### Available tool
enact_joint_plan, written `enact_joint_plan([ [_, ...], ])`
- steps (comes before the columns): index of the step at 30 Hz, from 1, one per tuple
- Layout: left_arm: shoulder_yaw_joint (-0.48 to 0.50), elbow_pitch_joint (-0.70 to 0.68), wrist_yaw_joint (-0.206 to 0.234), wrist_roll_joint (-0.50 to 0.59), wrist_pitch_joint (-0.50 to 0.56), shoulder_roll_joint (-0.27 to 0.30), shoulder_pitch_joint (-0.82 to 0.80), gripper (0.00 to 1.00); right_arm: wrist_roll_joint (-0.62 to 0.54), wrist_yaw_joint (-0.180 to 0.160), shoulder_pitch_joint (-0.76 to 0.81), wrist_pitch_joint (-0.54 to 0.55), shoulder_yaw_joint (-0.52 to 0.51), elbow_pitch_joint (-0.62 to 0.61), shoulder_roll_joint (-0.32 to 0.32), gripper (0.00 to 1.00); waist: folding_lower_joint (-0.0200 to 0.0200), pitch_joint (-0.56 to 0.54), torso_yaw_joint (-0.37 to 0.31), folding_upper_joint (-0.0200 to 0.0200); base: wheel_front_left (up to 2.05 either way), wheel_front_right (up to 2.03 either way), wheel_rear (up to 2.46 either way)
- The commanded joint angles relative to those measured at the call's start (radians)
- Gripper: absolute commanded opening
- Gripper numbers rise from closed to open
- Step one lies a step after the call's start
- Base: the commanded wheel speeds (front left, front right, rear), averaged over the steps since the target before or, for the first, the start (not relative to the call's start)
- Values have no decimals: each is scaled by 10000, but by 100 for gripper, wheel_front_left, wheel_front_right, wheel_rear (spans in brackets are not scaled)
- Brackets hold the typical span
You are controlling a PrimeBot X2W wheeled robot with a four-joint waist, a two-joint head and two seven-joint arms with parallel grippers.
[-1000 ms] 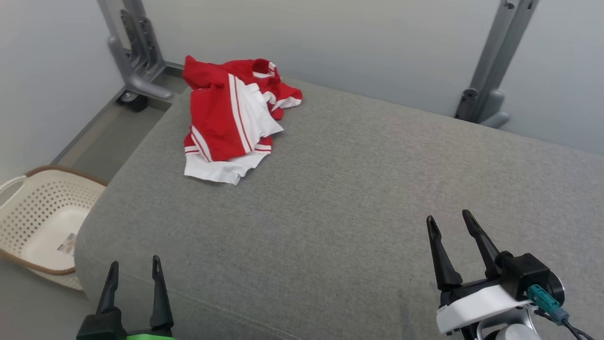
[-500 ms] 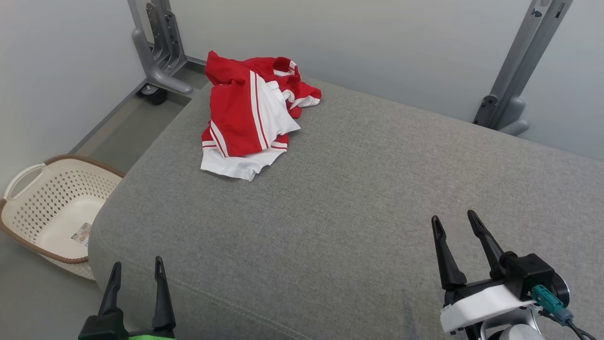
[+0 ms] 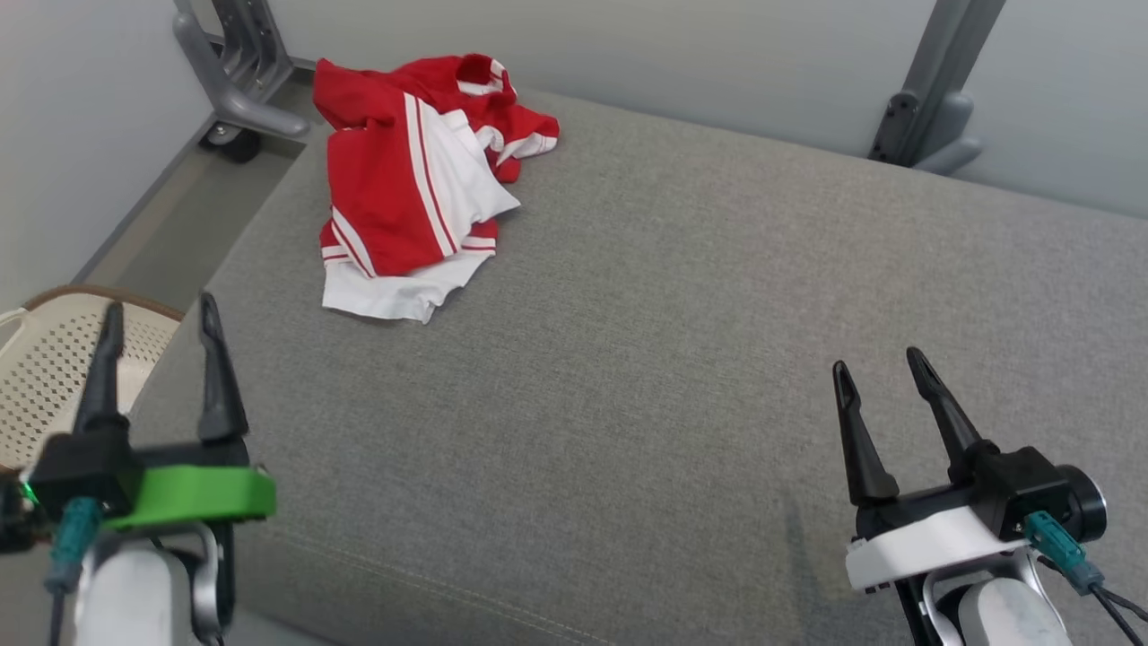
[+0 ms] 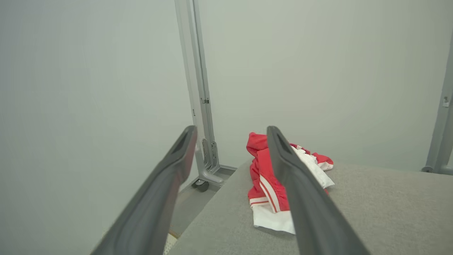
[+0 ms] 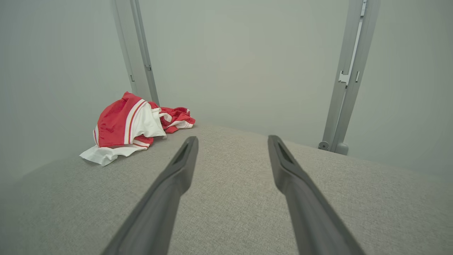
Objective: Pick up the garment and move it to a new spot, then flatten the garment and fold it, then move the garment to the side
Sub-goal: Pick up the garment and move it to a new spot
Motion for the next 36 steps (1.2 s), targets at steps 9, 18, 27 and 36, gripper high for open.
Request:
enact_joint_plan([
  [9, -74, 1806, -552, 423, 243, 1435, -3813, 100, -786, 1, -921, -38, -330, -614, -40, 100, 0, 2403, -1473, 57, 0, 0, 0],
  [18, -191, 4659, -1033, -353, 1162, 2065, -6458, 100, -977, 1, -1732, -38, -430, -1443, -37, 100, 0, 3858, -2333, 57, 0, 0, 0],
  [27, -651, 6979, -1194, -1644, 2322, 2992, -7668, 100, -1214, 1, -1924, -38, -629, -2017, -32, 100, 0, 4787, -2834, 57, 0, 0, 0],
  [36, -1710, 8047, -1200, -2963, 2717, 3447, -8092, 100, -1281, 1, -1961, -39, -630, -2303, -34, 100, 0, 5160, -2930, 57, 0, 0, 0],
])
